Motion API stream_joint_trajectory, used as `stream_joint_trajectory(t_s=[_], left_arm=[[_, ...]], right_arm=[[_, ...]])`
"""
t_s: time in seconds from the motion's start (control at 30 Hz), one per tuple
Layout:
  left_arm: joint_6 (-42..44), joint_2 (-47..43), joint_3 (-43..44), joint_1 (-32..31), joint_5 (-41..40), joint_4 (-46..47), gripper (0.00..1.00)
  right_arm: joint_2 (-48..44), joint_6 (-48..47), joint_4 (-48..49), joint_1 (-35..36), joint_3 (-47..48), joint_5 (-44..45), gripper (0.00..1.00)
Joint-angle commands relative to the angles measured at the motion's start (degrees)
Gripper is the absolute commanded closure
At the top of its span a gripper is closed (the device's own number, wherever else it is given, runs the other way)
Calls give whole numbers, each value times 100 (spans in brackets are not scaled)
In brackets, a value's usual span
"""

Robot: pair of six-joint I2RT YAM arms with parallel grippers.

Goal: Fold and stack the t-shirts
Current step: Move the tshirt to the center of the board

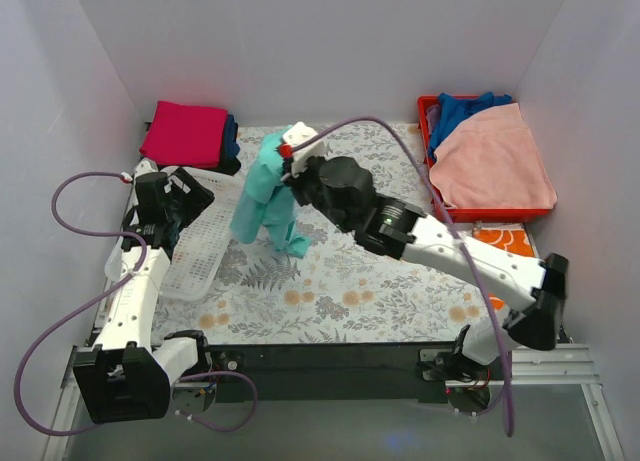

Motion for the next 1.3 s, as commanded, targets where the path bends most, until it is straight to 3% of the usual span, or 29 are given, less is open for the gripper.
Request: stream_joint_trajectory(t_s=[0.0,0.17,0.5,0.73,0.87,1.13,1.27], left_arm=[[579,-360,-36,32,1006,328,25],[730,-316,-54,-152,1780,504,35],[265,913,-150,-2164,674,1259,36],[-254,2056,-256,-2332,208,1761,37],[-421,2206,-116,-2332,-460,1867,38],[-412,2286,263,-2324,-2120,1014,37],[-500,2215,26,-2149,-2272,909,36]], right_arm=[[-1379,36,474,-42,-947,1235,99],[-2734,387,422,-33,-1993,1464,99],[-3210,2058,-537,-42,-3813,1710,99],[-3219,2541,-537,-24,-4376,1253,99],[-3175,2647,-528,-24,-4482,1165,99],[-2665,2884,-247,-7,-4640,787,99],[-2463,2876,-220,-7,-4570,770,99]])
